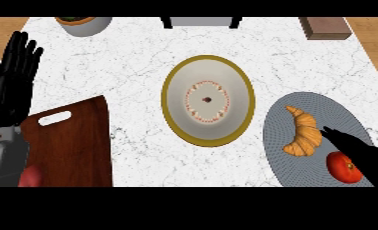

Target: Pick the tomato from the placemat and place it in the bowl

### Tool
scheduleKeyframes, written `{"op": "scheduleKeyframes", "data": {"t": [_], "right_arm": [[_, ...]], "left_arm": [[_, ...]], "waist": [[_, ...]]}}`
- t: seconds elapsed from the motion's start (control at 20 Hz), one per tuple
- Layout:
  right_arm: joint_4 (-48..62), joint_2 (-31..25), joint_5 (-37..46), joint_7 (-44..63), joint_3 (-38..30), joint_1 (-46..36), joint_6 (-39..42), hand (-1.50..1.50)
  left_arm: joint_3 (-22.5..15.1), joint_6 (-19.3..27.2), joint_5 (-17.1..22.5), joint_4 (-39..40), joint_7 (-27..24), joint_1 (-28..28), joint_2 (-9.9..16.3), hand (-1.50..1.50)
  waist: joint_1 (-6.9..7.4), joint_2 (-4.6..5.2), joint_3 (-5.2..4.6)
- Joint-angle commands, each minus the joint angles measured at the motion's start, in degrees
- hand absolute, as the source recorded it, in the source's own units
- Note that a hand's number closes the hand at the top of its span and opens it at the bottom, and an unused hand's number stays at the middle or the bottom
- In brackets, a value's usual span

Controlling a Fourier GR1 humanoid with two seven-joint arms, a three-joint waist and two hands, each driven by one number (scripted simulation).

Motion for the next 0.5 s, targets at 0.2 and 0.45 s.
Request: {"op": "scheduleKeyframes", "data": {"t": [0.2, 0.45], "right_arm": [[4.9, 1.06, -0.57, -7.23, -2.11, -4.34, -7.07, 1.5], [1.69, 2.29, 2.64, -8.28, -1.09, -0.03, -9.85, 1.5]], "left_arm": [[0.1, 0.02, -0.4, -0.99, 2.97, -1.84, -0.92, 0.0], [0.94, -1.13, -1.83, 1.87, -2.16, 0.23, -2.34, 0.0]], "waist": [[0.0, 0.01, 0.07], [-0.21, 0.01, 0.05]]}}
